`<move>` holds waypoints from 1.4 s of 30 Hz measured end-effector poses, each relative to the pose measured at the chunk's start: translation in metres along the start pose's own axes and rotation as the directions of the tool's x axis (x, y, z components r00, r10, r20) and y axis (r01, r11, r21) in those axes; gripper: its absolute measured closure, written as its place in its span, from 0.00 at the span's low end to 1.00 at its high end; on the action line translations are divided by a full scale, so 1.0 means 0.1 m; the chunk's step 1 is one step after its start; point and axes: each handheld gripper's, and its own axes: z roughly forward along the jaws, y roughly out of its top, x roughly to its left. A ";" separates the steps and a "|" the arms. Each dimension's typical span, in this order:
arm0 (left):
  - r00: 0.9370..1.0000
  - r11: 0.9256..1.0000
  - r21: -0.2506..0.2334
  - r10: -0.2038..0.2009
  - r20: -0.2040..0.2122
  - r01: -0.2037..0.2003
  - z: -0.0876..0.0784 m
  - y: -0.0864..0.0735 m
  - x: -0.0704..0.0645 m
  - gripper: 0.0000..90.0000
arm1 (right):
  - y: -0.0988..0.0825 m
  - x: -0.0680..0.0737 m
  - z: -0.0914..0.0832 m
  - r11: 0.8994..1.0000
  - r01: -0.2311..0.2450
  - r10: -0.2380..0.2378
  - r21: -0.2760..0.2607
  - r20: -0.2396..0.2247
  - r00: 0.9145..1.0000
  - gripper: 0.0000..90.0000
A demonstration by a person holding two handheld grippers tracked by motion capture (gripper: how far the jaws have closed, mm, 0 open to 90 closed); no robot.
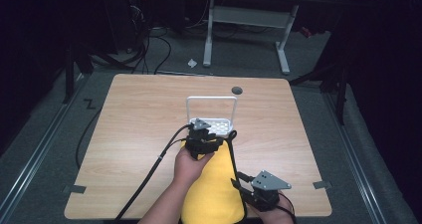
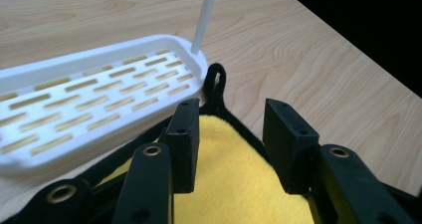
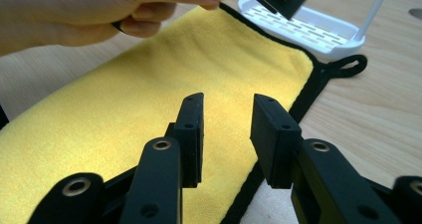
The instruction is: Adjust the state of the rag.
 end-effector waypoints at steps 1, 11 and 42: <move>1.000 1.000 -0.004 0.001 -0.004 -0.001 -0.04 -0.03 0.02 0.65 | 0.00 0.00 0.01 1.000 0.003 -0.003 0.005 -0.003 1.000 0.74; 0.999 1.000 -0.026 0.012 -0.051 -0.014 -0.72 -0.48 0.27 0.65 | -0.04 -0.01 0.11 0.999 0.007 -0.007 0.043 -0.008 1.000 0.71; 0.995 0.992 0.084 0.098 -0.032 -0.095 -0.68 -1.03 0.23 0.86 | 0.22 -0.45 1.00 0.968 -0.032 0.024 0.247 0.036 0.999 0.97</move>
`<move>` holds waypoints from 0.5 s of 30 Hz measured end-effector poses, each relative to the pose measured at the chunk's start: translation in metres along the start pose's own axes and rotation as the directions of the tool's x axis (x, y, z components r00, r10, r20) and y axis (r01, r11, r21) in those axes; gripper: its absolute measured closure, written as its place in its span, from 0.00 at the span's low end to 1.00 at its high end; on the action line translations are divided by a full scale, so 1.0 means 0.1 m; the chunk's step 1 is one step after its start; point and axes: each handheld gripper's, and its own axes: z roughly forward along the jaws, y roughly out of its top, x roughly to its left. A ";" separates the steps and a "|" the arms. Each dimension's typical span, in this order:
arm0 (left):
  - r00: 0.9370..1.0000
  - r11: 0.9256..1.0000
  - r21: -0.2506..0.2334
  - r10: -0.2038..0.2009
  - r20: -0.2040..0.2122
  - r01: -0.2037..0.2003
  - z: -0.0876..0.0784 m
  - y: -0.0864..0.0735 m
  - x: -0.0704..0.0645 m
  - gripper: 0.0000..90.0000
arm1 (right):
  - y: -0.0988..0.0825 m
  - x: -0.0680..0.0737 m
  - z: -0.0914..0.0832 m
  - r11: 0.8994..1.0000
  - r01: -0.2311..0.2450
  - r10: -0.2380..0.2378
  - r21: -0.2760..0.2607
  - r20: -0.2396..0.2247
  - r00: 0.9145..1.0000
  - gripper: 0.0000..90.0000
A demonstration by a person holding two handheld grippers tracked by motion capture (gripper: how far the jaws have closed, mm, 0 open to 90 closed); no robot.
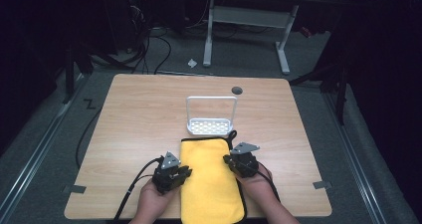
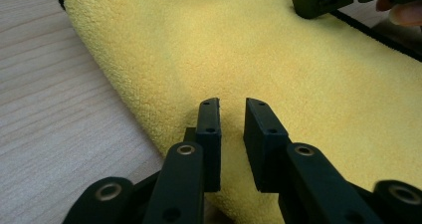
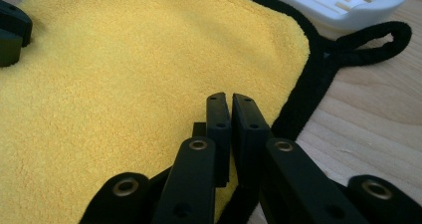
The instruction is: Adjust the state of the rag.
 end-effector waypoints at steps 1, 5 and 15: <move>1.000 1.000 0.002 -0.002 0.005 0.002 0.00 0.00 0.01 0.86 | 0.00 0.00 0.00 1.000 -0.002 0.002 0.003 0.001 1.000 0.97; 1.000 1.000 0.011 -0.014 0.028 0.014 -0.02 -0.01 0.00 0.85 | -0.02 0.02 -0.02 1.000 0.003 -0.003 0.005 0.000 1.000 0.97; 0.995 0.999 0.037 -0.007 0.103 0.003 -0.13 -0.13 -0.10 0.85 | -0.19 0.10 -0.19 1.000 0.027 -0.026 0.011 -0.041 0.999 0.96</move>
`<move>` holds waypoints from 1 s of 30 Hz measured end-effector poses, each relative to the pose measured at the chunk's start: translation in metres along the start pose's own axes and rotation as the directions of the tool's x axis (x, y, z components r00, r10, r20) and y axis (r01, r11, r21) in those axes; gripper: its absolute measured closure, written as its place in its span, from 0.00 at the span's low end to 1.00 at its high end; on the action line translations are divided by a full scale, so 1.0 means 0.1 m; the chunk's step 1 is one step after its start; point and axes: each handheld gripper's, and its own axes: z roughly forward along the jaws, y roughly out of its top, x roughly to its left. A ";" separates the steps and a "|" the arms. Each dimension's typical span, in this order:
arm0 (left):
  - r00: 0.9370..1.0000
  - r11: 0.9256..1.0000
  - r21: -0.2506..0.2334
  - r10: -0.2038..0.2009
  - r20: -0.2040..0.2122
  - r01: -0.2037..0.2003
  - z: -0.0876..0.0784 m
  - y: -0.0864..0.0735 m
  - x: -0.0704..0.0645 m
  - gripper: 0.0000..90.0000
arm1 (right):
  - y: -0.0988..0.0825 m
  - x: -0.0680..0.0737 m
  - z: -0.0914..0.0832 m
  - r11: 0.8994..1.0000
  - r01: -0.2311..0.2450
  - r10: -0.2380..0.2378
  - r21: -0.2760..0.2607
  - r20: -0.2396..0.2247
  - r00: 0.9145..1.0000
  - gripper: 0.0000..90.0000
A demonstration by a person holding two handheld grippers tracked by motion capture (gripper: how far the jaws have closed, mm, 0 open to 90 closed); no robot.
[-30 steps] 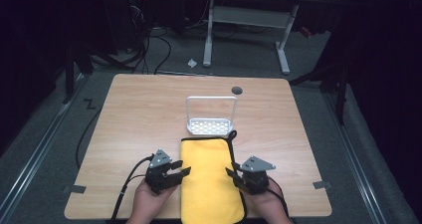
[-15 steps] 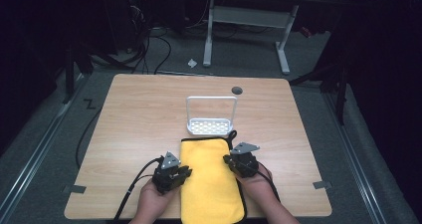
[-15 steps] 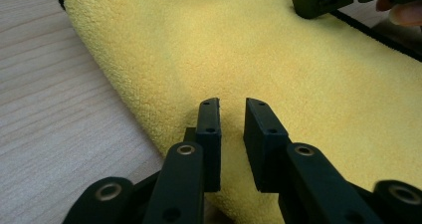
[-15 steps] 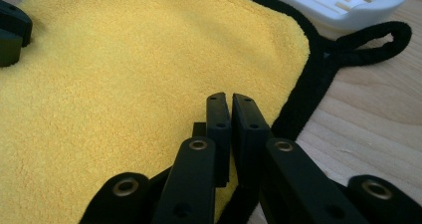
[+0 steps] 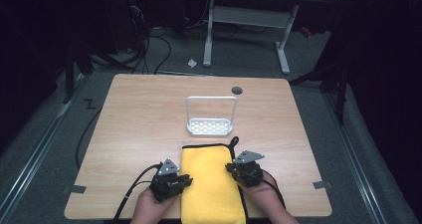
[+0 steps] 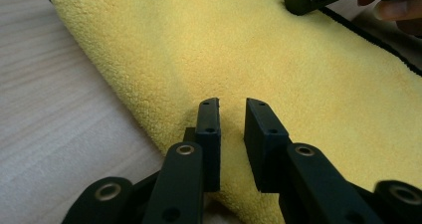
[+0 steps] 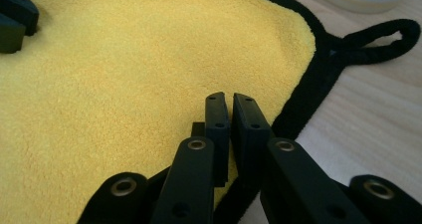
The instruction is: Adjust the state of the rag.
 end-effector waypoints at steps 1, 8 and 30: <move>1.000 1.000 0.004 -0.003 0.007 0.003 -0.01 -0.01 -0.01 0.85 | -0.02 0.01 -0.03 1.000 -0.002 0.002 0.000 -0.008 1.000 0.95; 1.000 0.999 0.028 0.025 0.015 -0.025 -0.03 -0.03 -0.11 0.84 | -0.14 0.06 -0.12 1.000 -0.011 0.010 -0.013 -0.023 1.000 0.93; 0.956 0.953 -0.114 -0.289 -0.056 0.281 0.21 0.32 0.59 0.68 | -0.15 0.04 -0.11 0.999 -0.007 0.006 -0.031 -0.050 0.999 0.90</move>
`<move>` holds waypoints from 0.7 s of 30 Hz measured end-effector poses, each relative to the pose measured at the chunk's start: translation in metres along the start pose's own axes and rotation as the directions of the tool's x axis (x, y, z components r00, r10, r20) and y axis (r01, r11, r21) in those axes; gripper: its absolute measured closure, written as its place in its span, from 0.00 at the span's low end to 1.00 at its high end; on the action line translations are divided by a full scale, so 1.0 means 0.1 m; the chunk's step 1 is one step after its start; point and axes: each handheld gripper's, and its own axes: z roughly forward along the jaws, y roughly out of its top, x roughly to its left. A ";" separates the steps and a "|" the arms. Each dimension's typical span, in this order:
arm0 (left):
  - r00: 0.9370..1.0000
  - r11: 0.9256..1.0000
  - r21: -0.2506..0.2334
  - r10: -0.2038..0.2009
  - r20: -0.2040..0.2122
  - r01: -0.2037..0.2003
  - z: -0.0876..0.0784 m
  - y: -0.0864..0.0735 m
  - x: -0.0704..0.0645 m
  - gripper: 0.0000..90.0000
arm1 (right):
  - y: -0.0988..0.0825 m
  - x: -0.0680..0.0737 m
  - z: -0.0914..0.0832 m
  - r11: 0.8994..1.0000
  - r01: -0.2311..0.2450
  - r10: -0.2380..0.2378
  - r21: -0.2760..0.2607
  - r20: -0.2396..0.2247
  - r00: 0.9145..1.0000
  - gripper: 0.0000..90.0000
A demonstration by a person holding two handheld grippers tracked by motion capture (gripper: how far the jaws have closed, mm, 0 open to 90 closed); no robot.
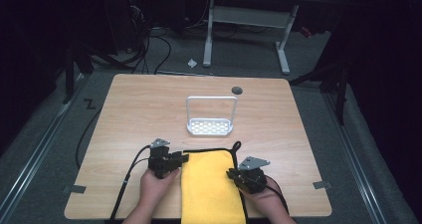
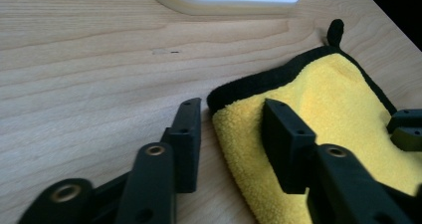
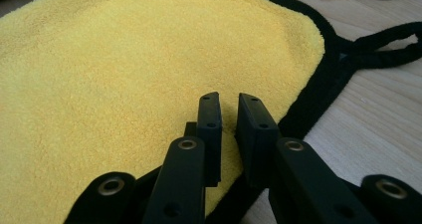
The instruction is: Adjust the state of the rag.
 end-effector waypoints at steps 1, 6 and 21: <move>1.000 1.000 0.004 0.003 0.008 -0.003 0.02 0.00 -0.01 0.72 | 0.00 0.00 0.00 1.000 -0.003 0.003 0.002 -0.005 1.000 0.88; 0.996 0.997 0.006 0.082 -0.027 -0.082 0.04 -0.04 -0.09 0.87 | 0.07 -0.05 -0.04 0.998 -0.043 0.044 -0.035 0.037 0.998 0.74; 0.995 0.996 0.002 0.093 -0.027 -0.093 0.04 -0.06 -0.11 0.87 | 0.36 -0.34 0.33 0.987 -0.161 0.156 0.018 0.158 0.975 0.65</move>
